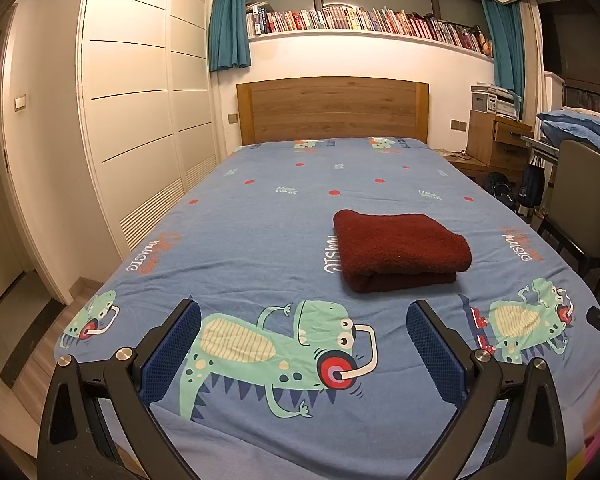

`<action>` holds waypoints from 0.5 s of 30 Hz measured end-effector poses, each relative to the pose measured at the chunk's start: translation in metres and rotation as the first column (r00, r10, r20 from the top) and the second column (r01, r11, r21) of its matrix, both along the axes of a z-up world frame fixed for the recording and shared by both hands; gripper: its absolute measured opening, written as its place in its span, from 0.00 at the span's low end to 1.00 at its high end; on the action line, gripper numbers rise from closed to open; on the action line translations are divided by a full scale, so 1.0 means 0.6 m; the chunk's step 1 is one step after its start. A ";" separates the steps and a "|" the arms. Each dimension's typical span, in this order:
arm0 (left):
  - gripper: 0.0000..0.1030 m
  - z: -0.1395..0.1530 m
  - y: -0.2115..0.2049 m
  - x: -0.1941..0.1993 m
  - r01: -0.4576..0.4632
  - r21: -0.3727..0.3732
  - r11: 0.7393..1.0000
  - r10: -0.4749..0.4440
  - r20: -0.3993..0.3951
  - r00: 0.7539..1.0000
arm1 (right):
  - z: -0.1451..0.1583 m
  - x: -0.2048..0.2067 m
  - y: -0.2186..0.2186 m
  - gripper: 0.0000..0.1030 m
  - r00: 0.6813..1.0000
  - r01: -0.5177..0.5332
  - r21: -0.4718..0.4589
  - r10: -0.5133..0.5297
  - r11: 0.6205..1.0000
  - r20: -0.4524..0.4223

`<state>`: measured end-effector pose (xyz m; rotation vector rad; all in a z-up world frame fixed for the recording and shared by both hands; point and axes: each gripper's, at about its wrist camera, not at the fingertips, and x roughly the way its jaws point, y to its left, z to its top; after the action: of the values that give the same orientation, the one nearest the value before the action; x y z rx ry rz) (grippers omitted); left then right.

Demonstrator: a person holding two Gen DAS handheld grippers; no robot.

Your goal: Fold small clothes

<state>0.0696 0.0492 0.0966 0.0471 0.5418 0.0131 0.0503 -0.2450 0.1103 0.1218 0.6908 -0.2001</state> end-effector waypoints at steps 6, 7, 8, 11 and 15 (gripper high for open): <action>0.99 -0.001 0.000 -0.001 0.000 -0.001 1.000 0.000 -0.002 1.000 | 0.000 -0.001 -0.003 1.00 1.000 0.005 0.001 -0.005 1.000 0.003; 0.99 -0.001 0.000 -0.001 0.000 -0.002 1.000 0.000 -0.003 1.000 | 0.000 -0.002 -0.003 1.00 1.000 0.006 0.001 -0.006 1.000 0.003; 0.99 -0.001 0.000 -0.001 0.000 -0.002 1.000 0.000 -0.003 1.000 | 0.000 -0.002 -0.004 1.00 1.000 0.007 0.002 -0.007 1.000 0.004; 0.99 -0.002 0.000 -0.001 0.001 -0.002 1.000 -0.001 -0.003 1.000 | 0.000 -0.003 -0.004 1.00 1.000 0.010 0.003 -0.010 1.000 0.005; 0.99 -0.003 0.000 -0.001 0.003 -0.002 1.000 -0.003 -0.004 1.000 | 0.001 -0.003 -0.004 1.00 1.000 0.010 0.003 -0.010 1.000 0.005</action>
<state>0.0688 0.0491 0.0948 0.0461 0.5460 0.0100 0.0484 -0.2475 0.1107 0.1285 0.6854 -0.2084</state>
